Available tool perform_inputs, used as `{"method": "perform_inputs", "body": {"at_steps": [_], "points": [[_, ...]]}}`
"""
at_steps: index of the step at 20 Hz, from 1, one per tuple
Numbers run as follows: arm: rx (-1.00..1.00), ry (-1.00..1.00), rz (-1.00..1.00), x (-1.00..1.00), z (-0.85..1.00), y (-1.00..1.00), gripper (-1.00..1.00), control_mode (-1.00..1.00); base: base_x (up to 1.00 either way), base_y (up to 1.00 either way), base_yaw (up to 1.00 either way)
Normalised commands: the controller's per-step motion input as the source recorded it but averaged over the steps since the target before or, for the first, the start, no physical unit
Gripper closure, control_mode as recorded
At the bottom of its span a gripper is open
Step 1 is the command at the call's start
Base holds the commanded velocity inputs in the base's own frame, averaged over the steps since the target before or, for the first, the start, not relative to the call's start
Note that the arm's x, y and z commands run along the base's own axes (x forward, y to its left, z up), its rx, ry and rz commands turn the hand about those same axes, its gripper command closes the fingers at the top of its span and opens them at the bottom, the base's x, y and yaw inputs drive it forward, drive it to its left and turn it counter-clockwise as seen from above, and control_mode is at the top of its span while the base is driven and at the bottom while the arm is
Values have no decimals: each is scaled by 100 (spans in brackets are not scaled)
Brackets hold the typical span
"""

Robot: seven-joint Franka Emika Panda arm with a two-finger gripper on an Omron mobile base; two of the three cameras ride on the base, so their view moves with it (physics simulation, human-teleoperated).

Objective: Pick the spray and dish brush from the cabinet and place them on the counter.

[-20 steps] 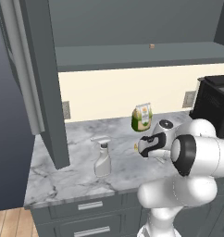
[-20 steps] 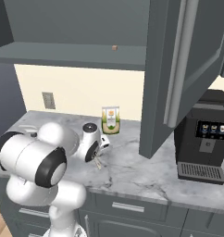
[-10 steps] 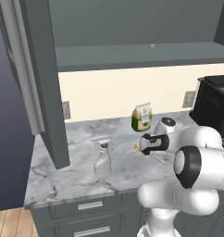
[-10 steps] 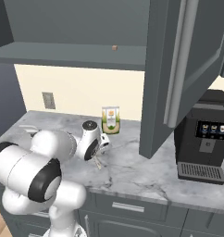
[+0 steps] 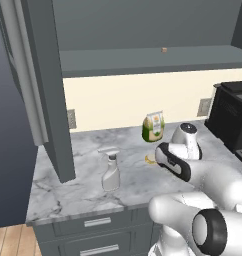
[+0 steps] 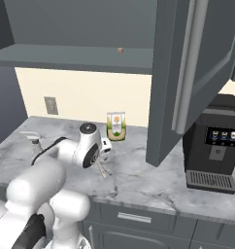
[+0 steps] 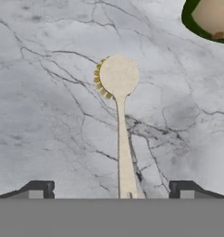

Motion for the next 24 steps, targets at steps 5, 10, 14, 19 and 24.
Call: {"method": "perform_inputs", "body": {"at_steps": [5, 10, 14, 19, 24], "points": [[3, 0, -16, -47, 38, 1, -100, -100, 0, 0, 0], [6, -1, -17, -45, 49, -5, -100, -100, 0, 0, 0], [9, 3, -27, -28, 45, -8, -100, -100, 0, 0, 0], [6, -4, -32, -30, 46, 0, -100, -100, 0, 0, 0], [2, -15, -15, -38, 58, 4, -100, -100, 0, 0, 0]]}}
